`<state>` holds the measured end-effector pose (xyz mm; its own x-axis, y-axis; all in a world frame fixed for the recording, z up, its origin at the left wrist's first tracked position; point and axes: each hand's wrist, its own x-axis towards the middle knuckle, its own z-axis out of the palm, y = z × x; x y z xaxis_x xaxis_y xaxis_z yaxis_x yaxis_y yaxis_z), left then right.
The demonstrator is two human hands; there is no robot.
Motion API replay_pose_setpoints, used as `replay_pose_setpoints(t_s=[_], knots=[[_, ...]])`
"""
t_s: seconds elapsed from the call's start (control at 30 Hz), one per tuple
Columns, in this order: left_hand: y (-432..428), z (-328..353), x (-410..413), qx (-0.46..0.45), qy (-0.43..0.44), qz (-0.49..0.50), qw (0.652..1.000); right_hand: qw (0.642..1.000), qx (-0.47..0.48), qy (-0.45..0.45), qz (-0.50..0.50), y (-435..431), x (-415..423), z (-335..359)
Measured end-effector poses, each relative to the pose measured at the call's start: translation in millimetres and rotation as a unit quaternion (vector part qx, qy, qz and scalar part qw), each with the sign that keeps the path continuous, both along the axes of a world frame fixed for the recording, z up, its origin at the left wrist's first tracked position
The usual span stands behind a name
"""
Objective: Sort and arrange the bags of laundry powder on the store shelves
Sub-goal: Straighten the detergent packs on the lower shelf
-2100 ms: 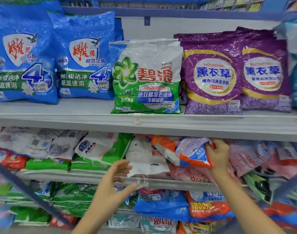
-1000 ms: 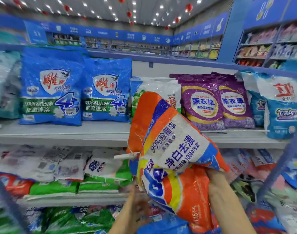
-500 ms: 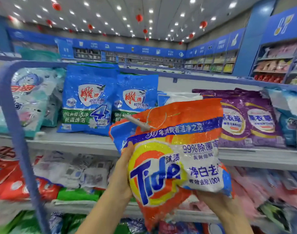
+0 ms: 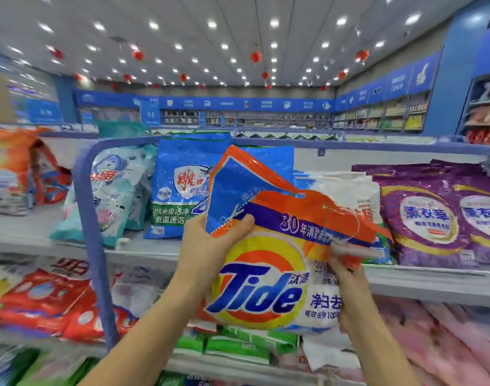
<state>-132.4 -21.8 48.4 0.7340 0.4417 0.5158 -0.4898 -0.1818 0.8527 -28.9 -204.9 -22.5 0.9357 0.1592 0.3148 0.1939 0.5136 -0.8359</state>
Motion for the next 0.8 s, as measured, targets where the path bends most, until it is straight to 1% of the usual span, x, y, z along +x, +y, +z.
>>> replay_pose_setpoints(t_s=[0.07, 0.13, 0.17, 0.23, 0.3, 0.33, 0.4, 0.47, 0.57, 0.67, 0.8], knots=[[13, 3, -10, 0.06, -0.01, 0.077, 0.995, 0.998, -0.001, -0.053, -0.026, 10, 0, 8], [26, 4, -20, 0.058, -0.018, 0.11, 0.992, 0.995, -0.013, -0.093, -0.013, 16, -1, 16], [31, 4, -24, 0.048, -0.017, 0.125, 0.991, 0.993, -0.045, -0.107, -0.013, 18, 1, 19], [41, -2, -31, 0.024, -0.017, 0.169, 0.985, 0.987, -0.078, -0.137, 0.011, 28, 1, 24], [48, -4, -42, 0.003, -0.01, 0.194, 0.981, 0.987, -0.081, -0.129, 0.046, 41, 1, 30], [51, -6, -48, -0.003, -0.005, 0.202, 0.979, 0.987, -0.063, -0.121, 0.083, 48, 2, 31], [57, -8, -62, -0.025, 0.004, 0.22, 0.975, 0.982, -0.066, -0.099, 0.148, 63, 1, 34], [65, -11, -77, -0.041, 0.023, 0.246, 0.968, 0.974, -0.066, -0.111, 0.187, 80, -5, 37], [82, -17, -104, -0.033, 0.033, 0.295, 0.954, 0.973, -0.066, -0.177, 0.136, 106, -16, 38], [102, -20, -131, -0.036, 0.039, 0.335, 0.941, 0.958, -0.048, -0.241, 0.149, 137, -34, 39], [144, -26, -170, -0.076, 0.044, 0.372, 0.924, 0.954, -0.036, -0.216, 0.203, 201, -67, 44]])
